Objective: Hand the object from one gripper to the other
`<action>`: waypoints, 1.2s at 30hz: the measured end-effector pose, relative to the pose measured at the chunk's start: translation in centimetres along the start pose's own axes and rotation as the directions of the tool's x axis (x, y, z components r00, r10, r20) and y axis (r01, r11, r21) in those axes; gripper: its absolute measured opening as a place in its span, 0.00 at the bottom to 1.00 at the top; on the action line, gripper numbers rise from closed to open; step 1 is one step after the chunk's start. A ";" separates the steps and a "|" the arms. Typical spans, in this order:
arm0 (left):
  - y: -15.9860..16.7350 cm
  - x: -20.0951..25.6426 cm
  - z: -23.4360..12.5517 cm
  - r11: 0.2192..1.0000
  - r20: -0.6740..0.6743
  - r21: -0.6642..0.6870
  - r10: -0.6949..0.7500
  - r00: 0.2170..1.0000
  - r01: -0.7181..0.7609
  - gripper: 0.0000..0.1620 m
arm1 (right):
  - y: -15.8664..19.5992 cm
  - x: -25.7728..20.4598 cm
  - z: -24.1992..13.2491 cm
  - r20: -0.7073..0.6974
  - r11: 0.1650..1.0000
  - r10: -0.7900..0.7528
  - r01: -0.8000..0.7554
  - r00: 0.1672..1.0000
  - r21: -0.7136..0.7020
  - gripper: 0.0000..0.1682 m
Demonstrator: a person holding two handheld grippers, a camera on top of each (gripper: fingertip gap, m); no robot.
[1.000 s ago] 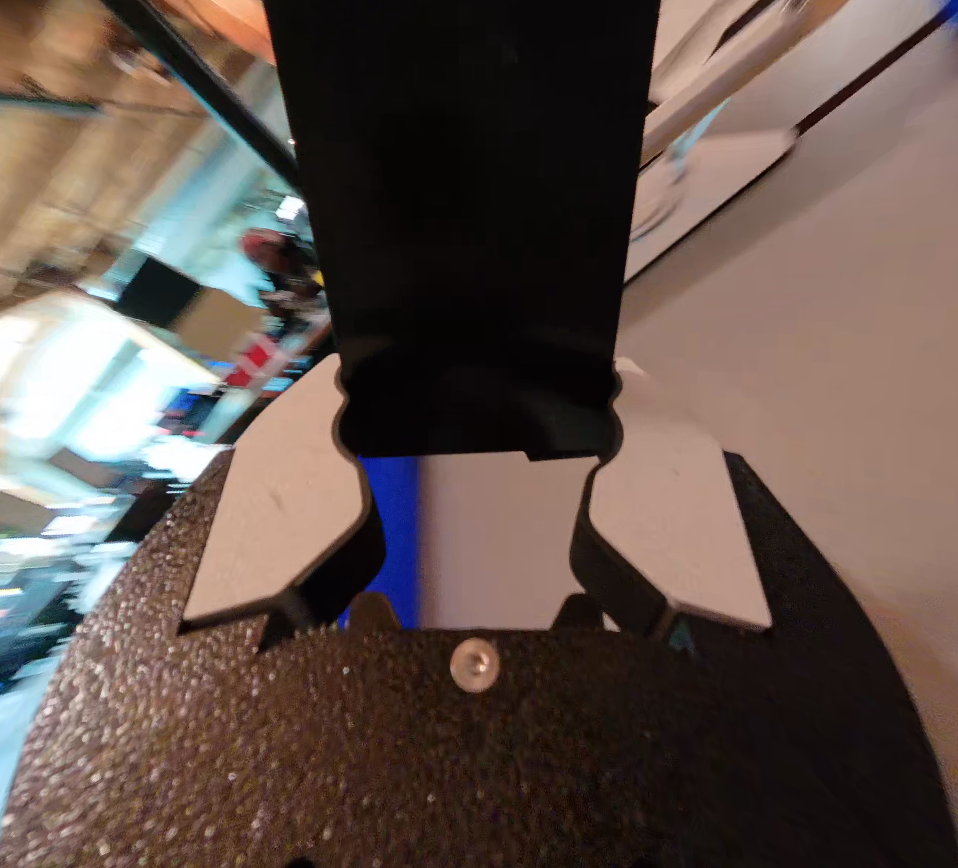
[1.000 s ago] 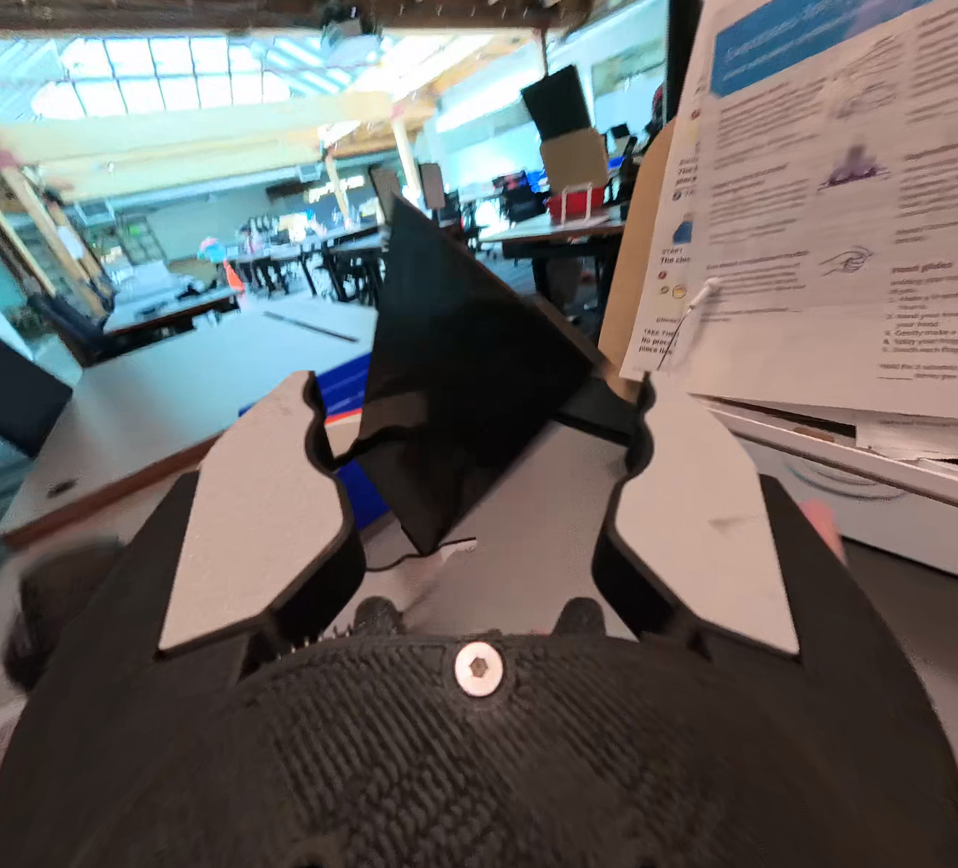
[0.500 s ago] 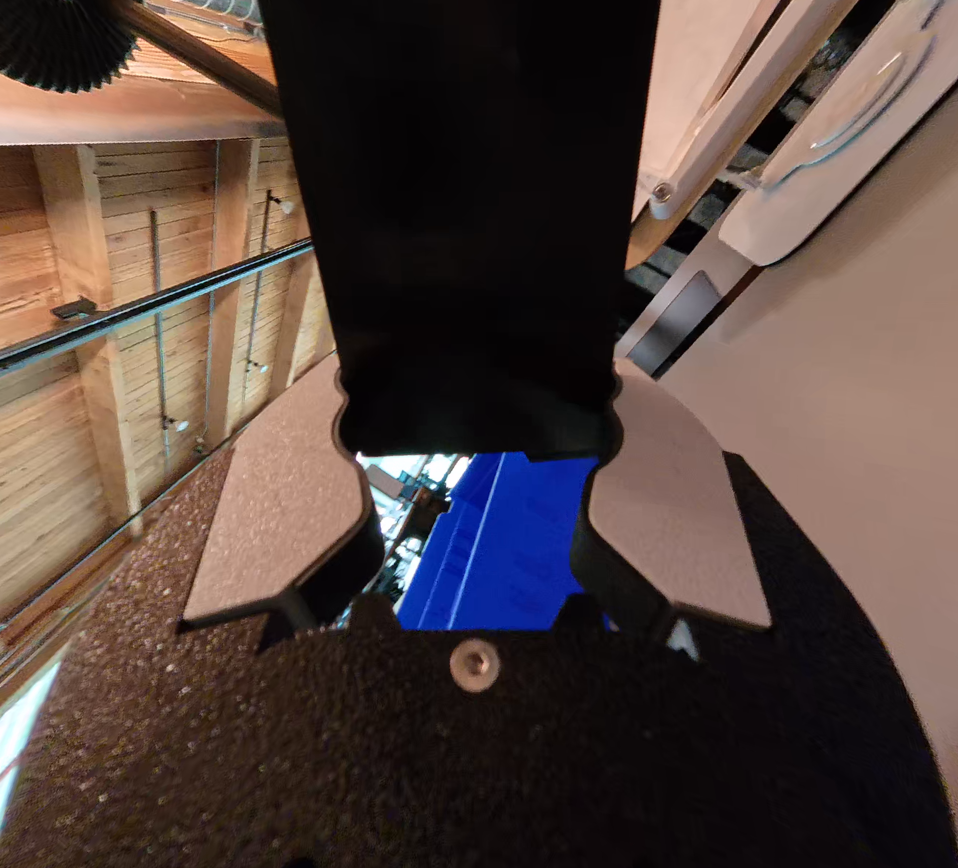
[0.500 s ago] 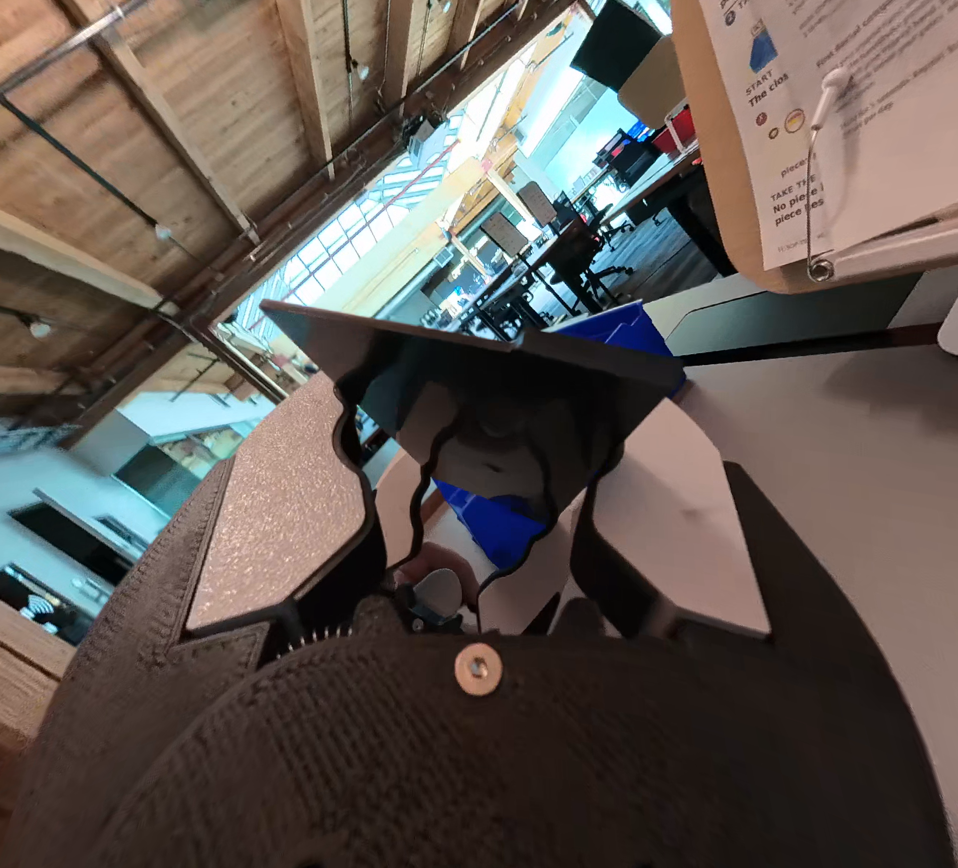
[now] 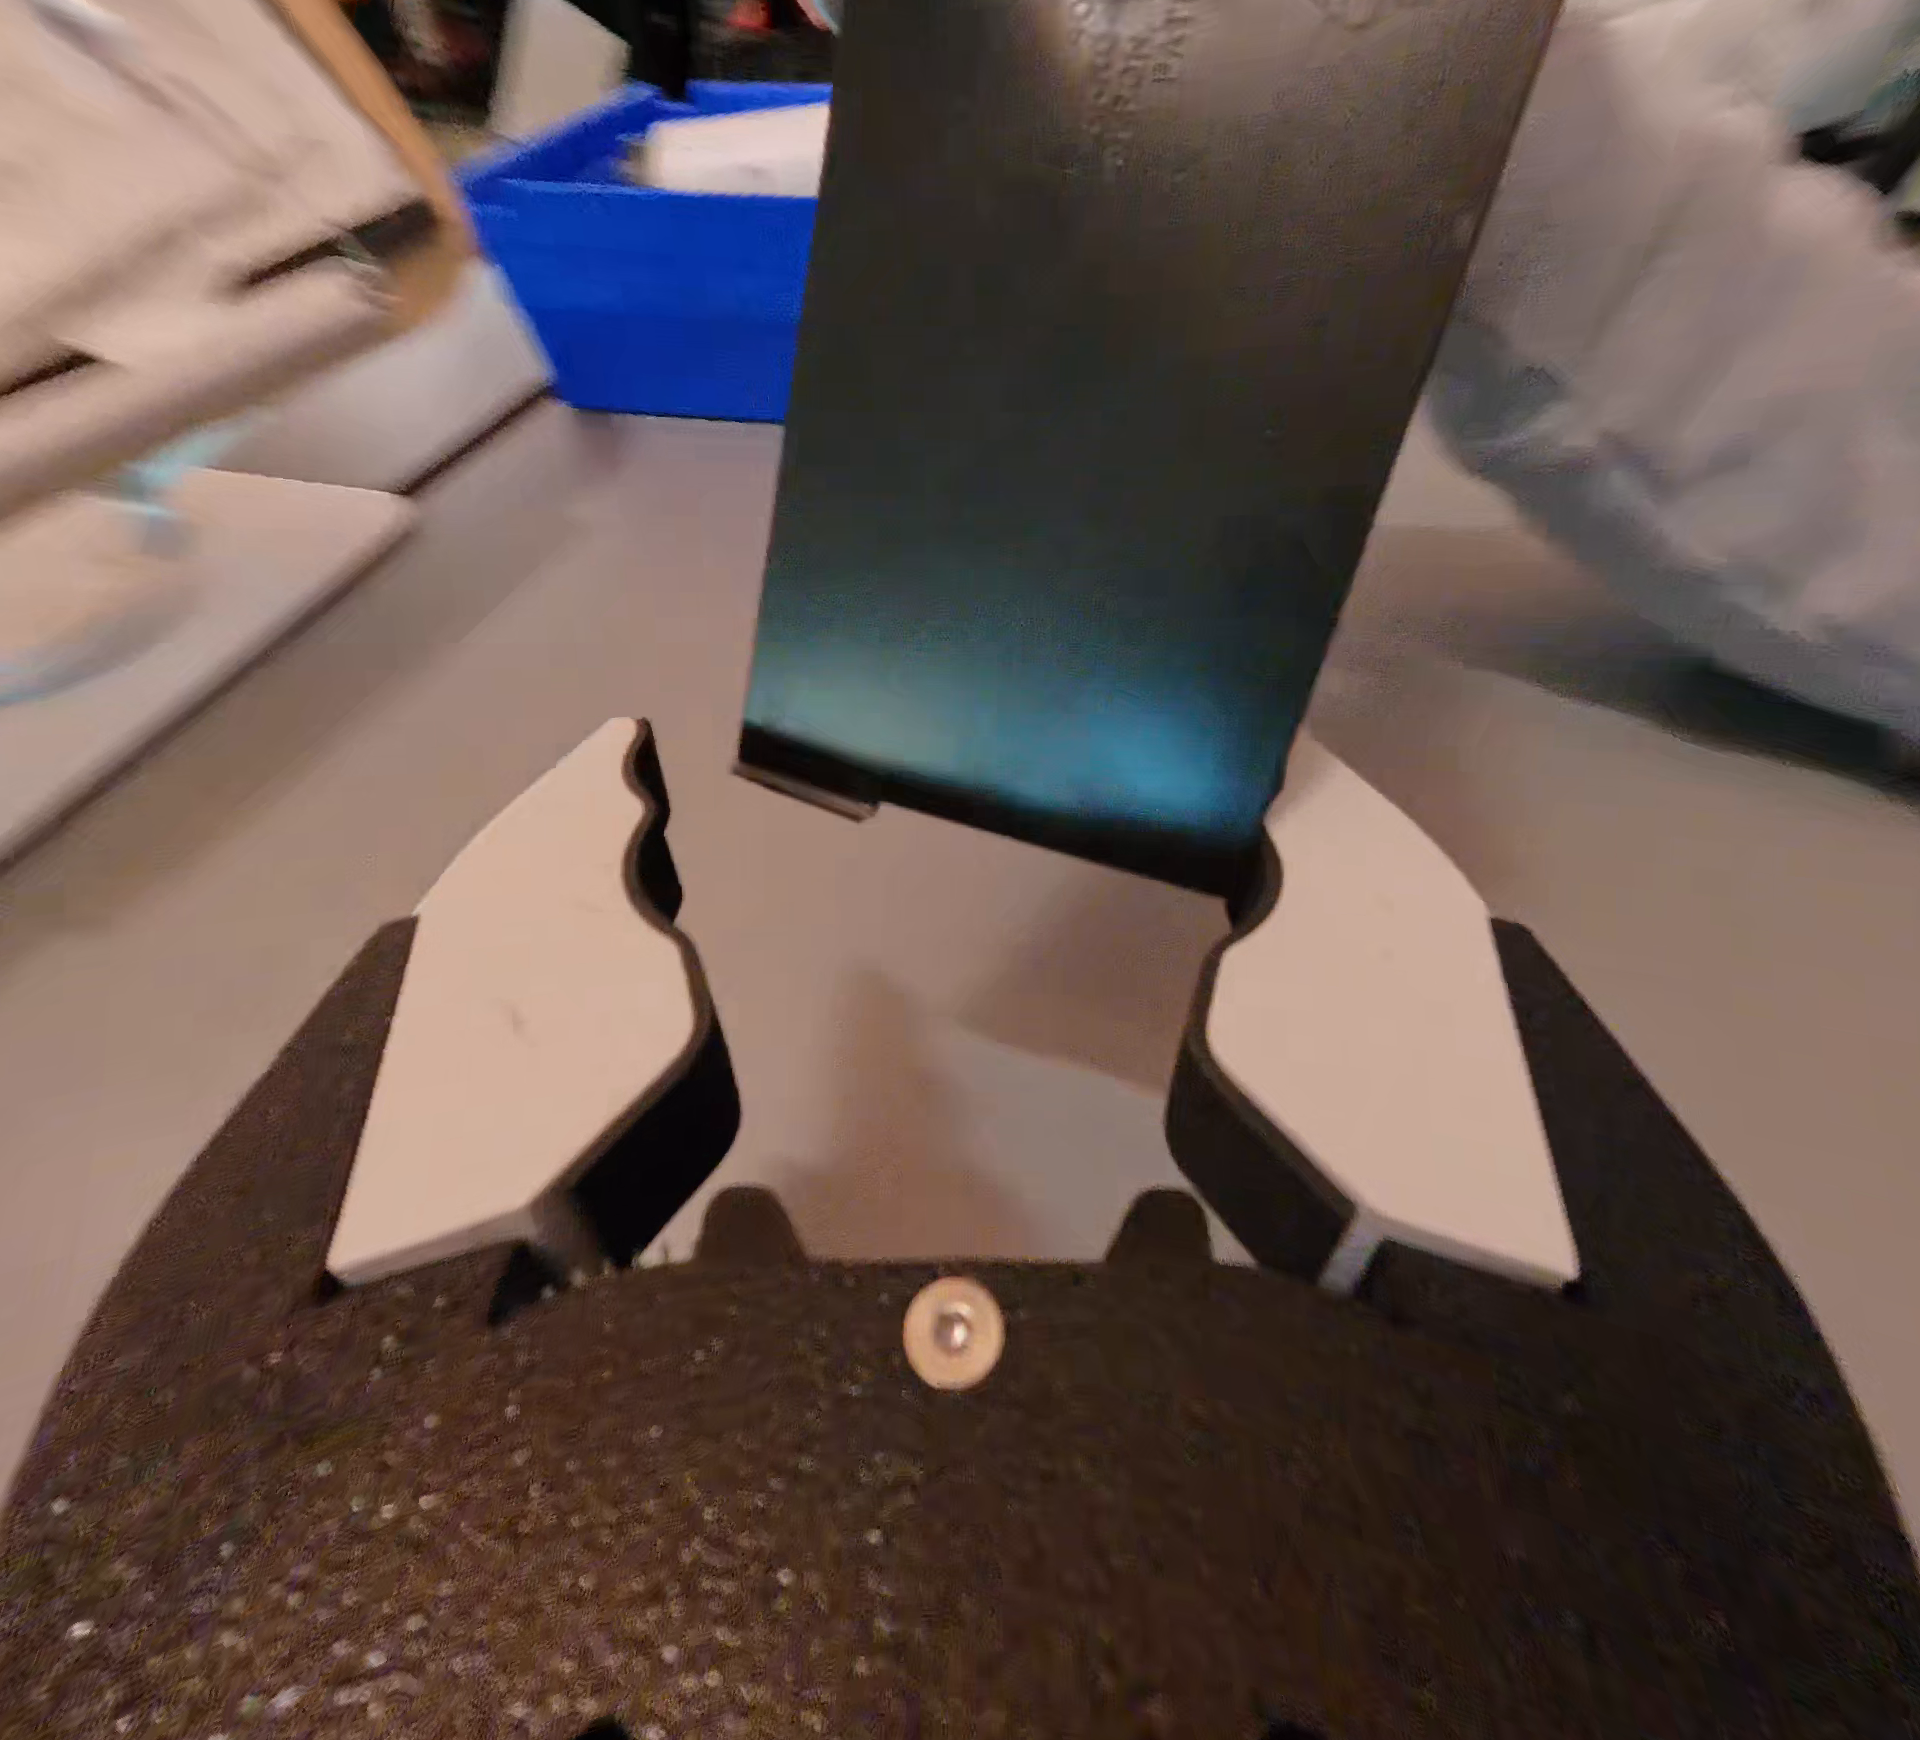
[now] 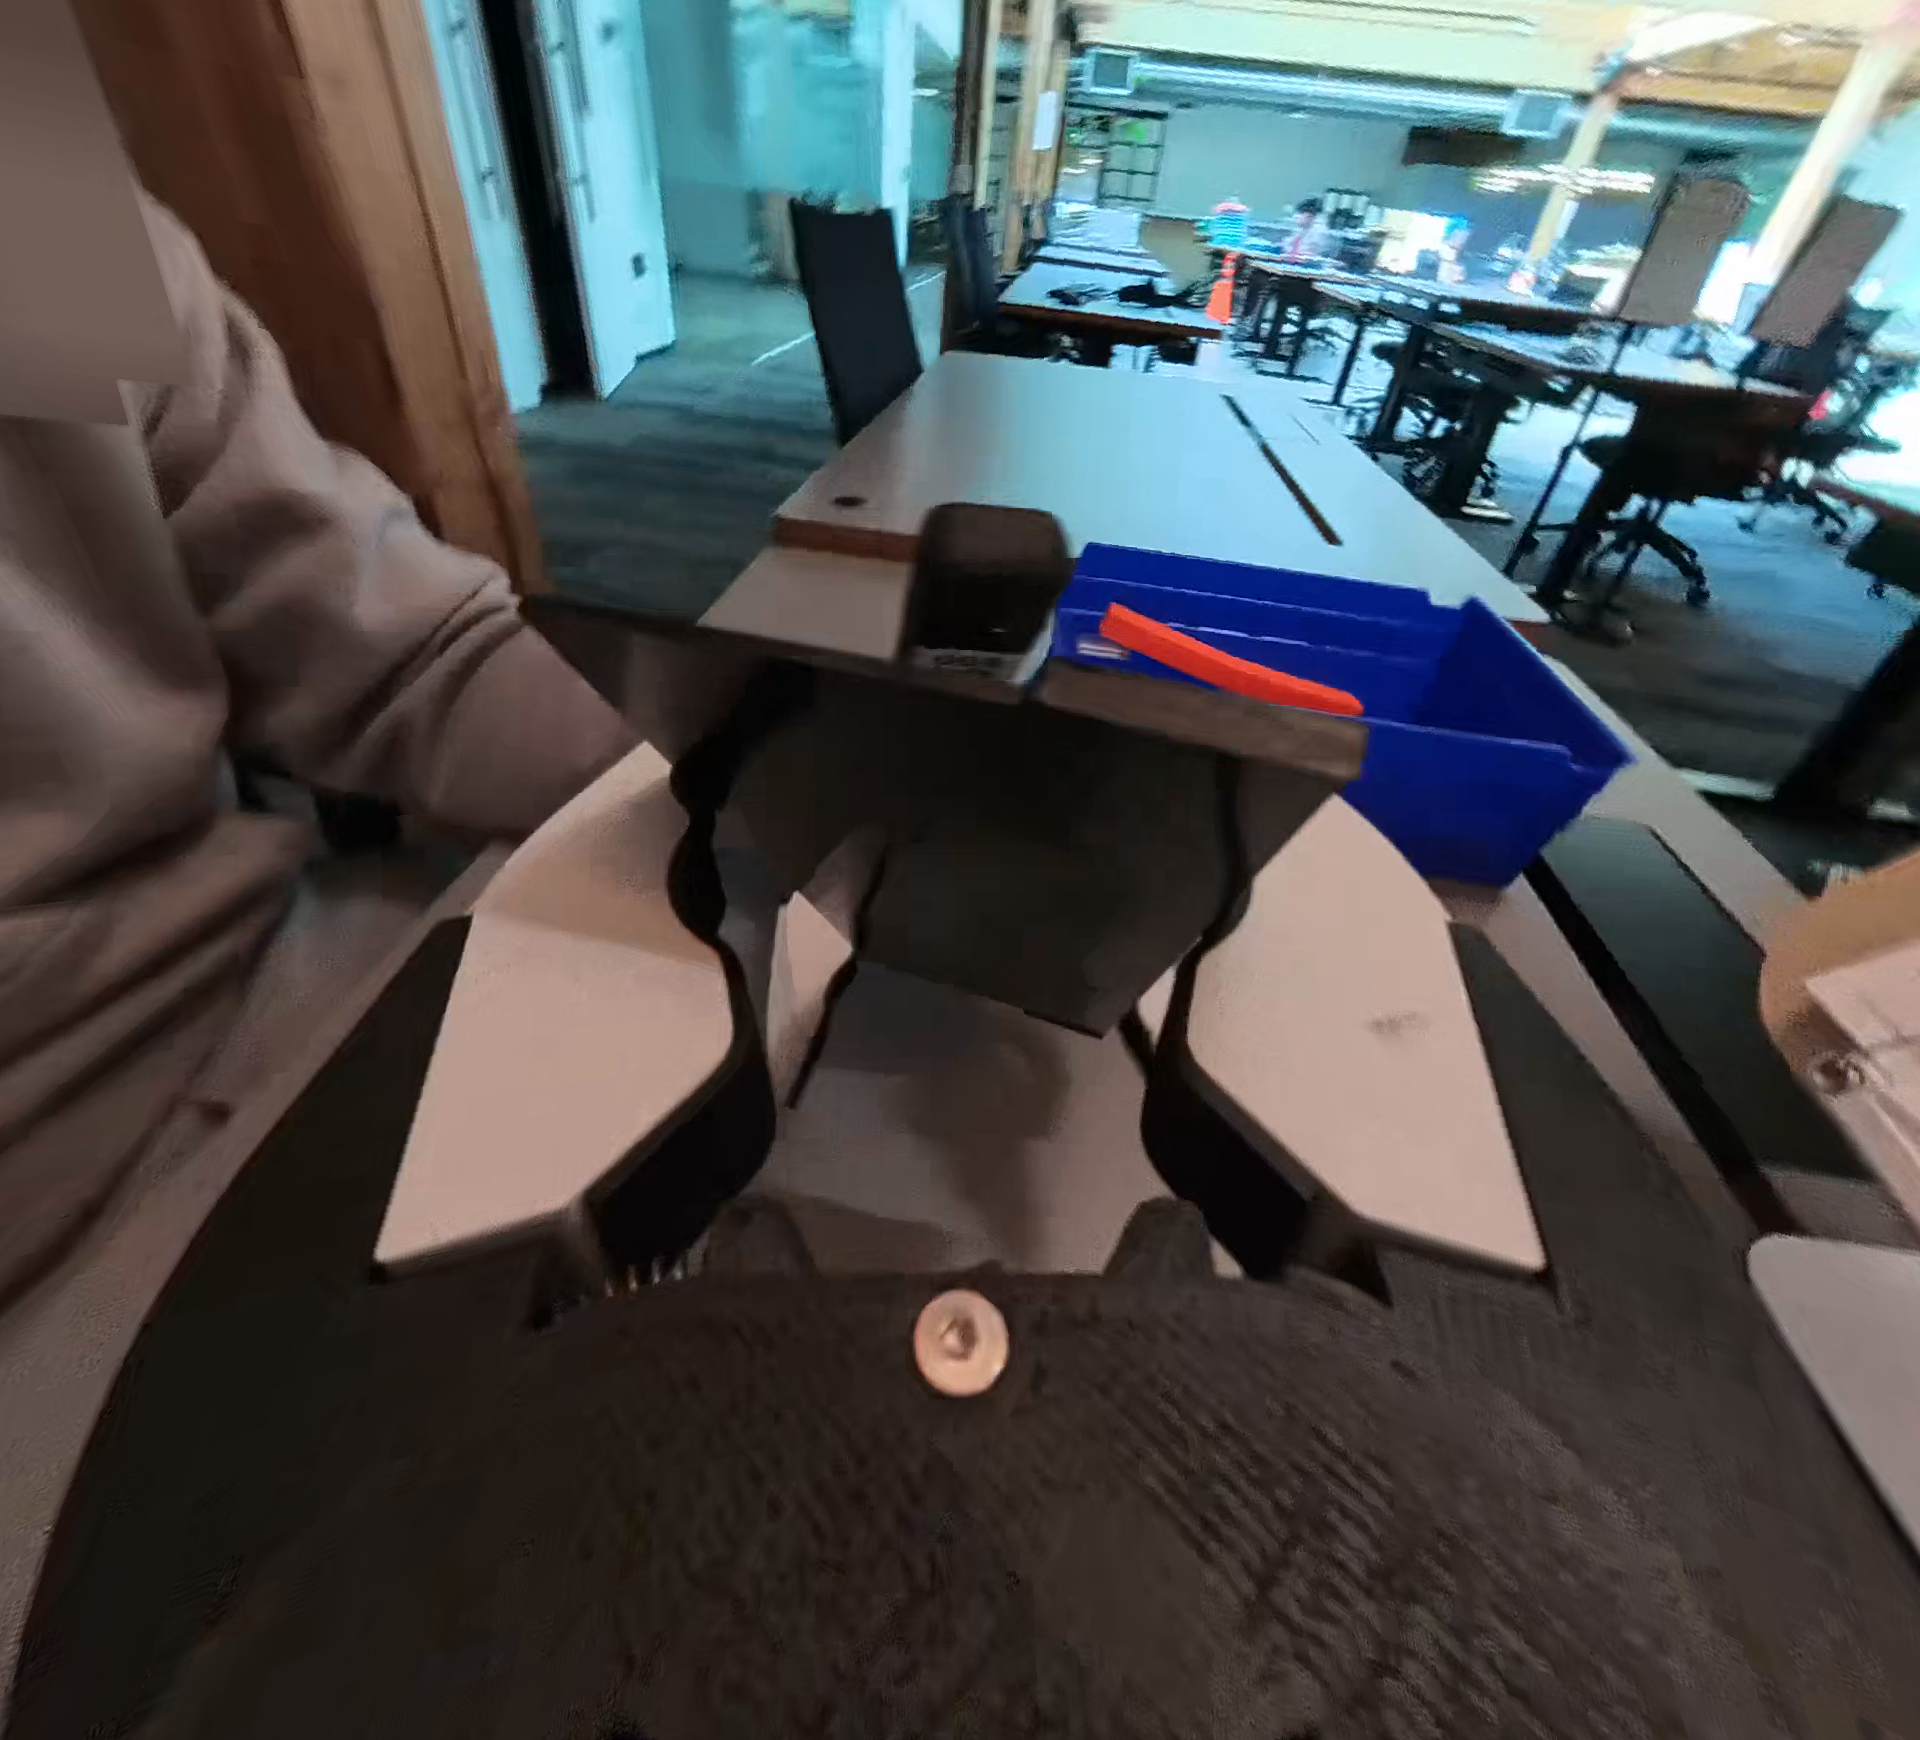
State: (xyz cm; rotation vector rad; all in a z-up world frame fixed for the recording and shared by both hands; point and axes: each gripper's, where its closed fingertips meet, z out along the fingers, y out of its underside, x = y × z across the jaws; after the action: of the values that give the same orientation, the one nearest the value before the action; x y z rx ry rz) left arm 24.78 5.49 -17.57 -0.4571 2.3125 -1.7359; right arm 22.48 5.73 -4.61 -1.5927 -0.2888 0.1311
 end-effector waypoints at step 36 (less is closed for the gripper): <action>-1.2 -8.7 -4.9 0.803 0.615 -0.345 0.585 0.529 -0.487 0.56 | 4.0 6.1 -6.8 -0.338 0.824 0.555 -0.559 0.760 0.095 0.40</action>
State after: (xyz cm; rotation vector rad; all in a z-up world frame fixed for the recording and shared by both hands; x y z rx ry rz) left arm 31.27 12.78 -15.17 -0.2892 1.7231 -0.8762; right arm 30.56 0.74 -7.73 -1.6385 0.4833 0.2989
